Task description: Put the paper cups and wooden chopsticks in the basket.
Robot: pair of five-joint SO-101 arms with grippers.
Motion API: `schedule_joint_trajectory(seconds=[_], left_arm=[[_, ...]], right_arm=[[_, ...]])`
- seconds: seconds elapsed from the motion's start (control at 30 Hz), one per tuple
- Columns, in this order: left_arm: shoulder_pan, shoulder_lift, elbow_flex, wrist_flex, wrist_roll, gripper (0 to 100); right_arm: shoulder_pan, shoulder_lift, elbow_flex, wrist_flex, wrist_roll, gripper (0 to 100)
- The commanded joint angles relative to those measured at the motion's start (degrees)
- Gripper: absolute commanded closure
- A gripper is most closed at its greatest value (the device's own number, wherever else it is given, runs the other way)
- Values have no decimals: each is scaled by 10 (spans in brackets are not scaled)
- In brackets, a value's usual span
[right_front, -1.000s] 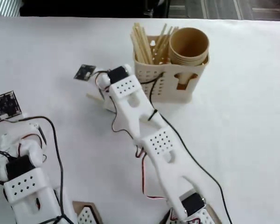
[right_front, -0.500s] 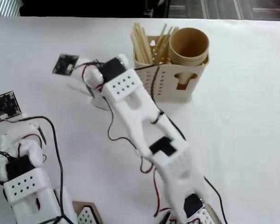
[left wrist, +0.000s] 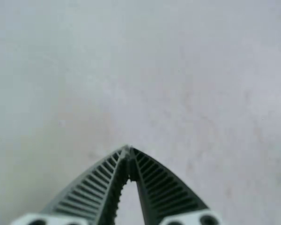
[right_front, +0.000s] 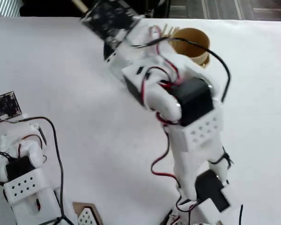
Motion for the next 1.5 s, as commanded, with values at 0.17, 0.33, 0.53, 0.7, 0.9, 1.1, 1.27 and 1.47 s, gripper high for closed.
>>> schedule_joint_trajectory(seconds=[0.17,0.33,0.53,0.7,0.9,1.1,1.27,1.47], left_arm=[[-2,-10,-2,-11,3,976],[29,-11,-7,-6,3,977],[68,-11,-27,-6,4,978],[106,-27,-27,-6,4,978],[158,-155,-23,59,4,978],[184,-311,41,83,4,978],[186,-407,94,84,4,977],[187,-403,98,84,4,976]], right_arm=[[79,-23,64,-148,-124,980],[121,-58,222,-313,-152,980],[135,-122,456,-552,-151,981],[146,-124,574,-707,-151,981],[175,-83,602,-733,-155,981],[178,-68,622,-677,-155,977],[160,-77,619,-607,-156,832],[160,-157,616,-484,-151,896]])
